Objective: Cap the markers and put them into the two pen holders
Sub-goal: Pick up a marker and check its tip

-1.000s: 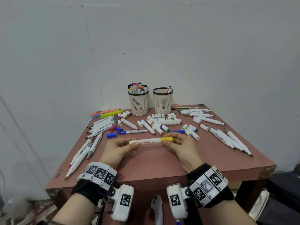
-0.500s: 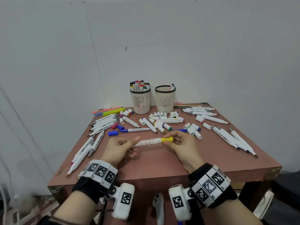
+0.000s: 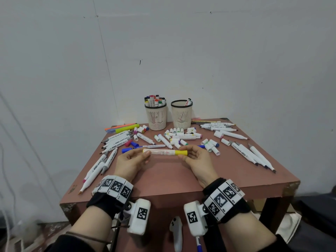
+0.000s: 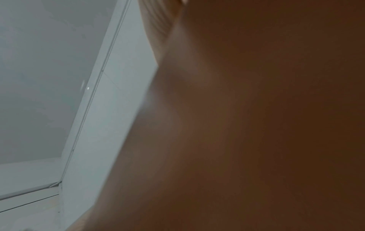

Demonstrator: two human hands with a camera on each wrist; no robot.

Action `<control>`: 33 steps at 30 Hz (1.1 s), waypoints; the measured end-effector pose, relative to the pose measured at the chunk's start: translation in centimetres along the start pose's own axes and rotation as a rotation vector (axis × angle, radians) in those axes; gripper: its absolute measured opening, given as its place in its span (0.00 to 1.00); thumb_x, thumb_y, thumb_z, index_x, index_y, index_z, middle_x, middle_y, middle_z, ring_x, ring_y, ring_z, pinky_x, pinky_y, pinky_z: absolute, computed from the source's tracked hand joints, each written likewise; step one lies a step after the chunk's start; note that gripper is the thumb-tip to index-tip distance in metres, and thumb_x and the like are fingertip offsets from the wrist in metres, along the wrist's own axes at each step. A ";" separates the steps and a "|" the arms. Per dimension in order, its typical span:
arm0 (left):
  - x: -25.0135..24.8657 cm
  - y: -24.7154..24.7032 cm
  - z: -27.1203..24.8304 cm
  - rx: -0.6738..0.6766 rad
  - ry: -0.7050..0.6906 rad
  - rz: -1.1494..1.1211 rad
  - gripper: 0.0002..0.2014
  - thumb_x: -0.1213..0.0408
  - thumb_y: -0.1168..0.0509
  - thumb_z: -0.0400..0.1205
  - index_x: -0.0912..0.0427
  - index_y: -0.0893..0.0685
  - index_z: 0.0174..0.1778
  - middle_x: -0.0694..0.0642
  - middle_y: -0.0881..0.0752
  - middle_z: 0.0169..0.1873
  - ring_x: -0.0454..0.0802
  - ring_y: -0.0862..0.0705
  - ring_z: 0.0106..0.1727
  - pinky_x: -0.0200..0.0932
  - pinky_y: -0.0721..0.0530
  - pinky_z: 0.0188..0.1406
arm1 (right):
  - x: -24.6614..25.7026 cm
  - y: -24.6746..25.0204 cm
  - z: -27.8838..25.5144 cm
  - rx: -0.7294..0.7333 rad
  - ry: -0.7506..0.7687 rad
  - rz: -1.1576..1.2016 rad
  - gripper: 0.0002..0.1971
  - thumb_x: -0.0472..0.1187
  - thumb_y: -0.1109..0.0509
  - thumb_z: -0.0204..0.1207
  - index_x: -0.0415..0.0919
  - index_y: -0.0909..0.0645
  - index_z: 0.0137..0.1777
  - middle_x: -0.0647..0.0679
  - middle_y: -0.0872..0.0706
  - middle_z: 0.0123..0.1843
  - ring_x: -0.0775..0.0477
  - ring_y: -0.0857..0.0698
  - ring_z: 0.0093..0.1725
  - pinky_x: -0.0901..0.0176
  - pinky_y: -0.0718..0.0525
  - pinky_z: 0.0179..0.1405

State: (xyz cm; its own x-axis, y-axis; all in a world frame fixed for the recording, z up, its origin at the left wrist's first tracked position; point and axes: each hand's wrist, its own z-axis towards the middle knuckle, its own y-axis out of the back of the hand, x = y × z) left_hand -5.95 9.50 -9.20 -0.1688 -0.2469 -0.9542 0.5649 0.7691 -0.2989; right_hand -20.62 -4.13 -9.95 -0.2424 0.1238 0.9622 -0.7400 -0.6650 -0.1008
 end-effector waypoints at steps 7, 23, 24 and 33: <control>-2.4 -0.5 -1.3 -0.025 -0.196 0.080 0.13 0.76 0.28 0.73 0.67 0.16 0.53 0.56 0.10 0.33 0.46 0.11 0.33 0.32 0.14 0.35 | 0.7 -0.2 -0.5 0.060 0.002 0.035 0.11 0.29 0.23 0.69 0.47 0.13 0.43 0.47 0.11 0.45 0.51 0.16 0.47 0.59 0.18 0.46; -15.4 -4.0 1.4 0.136 -0.569 0.534 0.11 0.75 0.24 0.70 0.66 0.13 0.48 0.45 0.12 0.29 0.32 0.15 0.29 0.25 0.20 0.35 | 6.8 1.1 0.8 0.104 0.089 -0.137 0.12 0.24 0.27 0.72 0.41 0.13 0.48 0.43 0.10 0.41 0.56 0.13 0.39 0.65 0.15 0.45; -16.0 -4.3 2.2 0.116 -0.596 0.561 0.11 0.74 0.24 0.70 0.65 0.13 0.47 0.47 0.12 0.31 0.34 0.15 0.30 0.28 0.19 0.37 | 7.5 1.4 1.7 0.114 0.091 -0.199 0.12 0.25 0.27 0.72 0.42 0.13 0.47 0.44 0.11 0.41 0.54 0.13 0.39 0.64 0.15 0.45; -16.3 -8.1 9.5 -0.032 -0.710 0.732 0.08 0.66 0.23 0.71 0.58 0.11 0.44 0.54 0.11 0.39 0.45 0.14 0.43 0.39 0.16 0.50 | 7.5 1.7 11.1 0.357 0.129 -1.029 0.14 0.29 0.30 0.73 0.41 0.13 0.56 0.50 0.13 0.45 0.59 0.19 0.44 0.84 0.26 0.36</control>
State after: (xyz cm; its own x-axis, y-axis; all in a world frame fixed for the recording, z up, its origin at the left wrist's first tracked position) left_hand -0.10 1.75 8.86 0.7334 0.0059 -0.6797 0.3135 0.8843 0.3460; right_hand -16.77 -12.49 -0.10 0.3076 0.8046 0.5079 -0.4064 -0.3716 0.8347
